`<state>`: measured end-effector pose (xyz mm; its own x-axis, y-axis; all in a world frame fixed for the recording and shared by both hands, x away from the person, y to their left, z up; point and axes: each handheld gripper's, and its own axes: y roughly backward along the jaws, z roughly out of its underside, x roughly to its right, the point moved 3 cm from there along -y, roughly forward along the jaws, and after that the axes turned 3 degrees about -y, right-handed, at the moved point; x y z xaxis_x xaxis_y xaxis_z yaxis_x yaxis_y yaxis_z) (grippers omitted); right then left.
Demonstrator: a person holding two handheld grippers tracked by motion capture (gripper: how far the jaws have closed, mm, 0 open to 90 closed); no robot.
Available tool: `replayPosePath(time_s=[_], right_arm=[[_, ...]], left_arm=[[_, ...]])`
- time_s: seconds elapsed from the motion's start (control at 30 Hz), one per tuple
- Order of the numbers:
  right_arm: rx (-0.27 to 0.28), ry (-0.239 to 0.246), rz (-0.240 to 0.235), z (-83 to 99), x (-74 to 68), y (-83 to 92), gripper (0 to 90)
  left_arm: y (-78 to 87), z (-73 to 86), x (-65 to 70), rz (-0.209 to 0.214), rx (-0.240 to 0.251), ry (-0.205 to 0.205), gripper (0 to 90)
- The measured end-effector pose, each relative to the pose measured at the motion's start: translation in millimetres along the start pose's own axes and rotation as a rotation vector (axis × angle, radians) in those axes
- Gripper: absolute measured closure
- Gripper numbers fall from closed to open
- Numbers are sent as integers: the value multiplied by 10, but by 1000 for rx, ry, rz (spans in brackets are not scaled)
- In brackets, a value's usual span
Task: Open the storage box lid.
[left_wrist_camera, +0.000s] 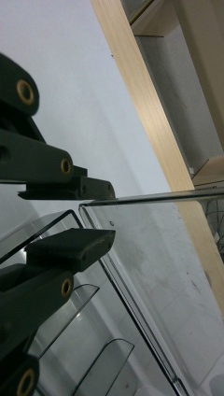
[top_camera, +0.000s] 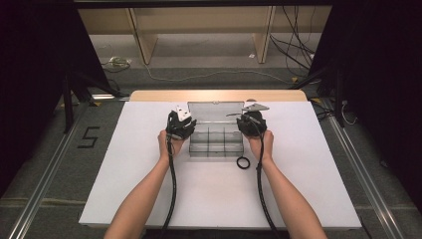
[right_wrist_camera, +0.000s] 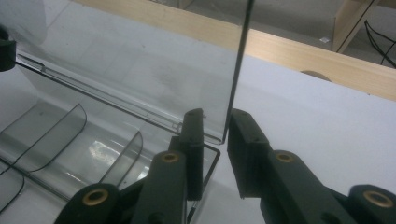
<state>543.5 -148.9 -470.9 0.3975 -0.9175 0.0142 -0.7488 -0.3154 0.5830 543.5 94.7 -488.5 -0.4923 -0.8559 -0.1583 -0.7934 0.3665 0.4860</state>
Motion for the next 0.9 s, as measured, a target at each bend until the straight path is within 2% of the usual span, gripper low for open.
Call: replayPosePath(time_s=[0.27, 0.4, 0.57, 0.9], right_arm=[[-3, 1, 9, 5, 1, -35, 767], [-8, 14, 18, 1, -14, -27, 756], [-12, 25, 23, 2, -15, -41, 758], [-11, 11, 28, -3, -12, -73, 752]], left_arm=[[-28, 6, 13, -13, 3, 4, 724], [-29, 13, 20, -21, 2, 0, 688], [-47, 18, 37, -19, 6, 13, 687], [-56, 19, 34, -14, 11, 16, 672]])
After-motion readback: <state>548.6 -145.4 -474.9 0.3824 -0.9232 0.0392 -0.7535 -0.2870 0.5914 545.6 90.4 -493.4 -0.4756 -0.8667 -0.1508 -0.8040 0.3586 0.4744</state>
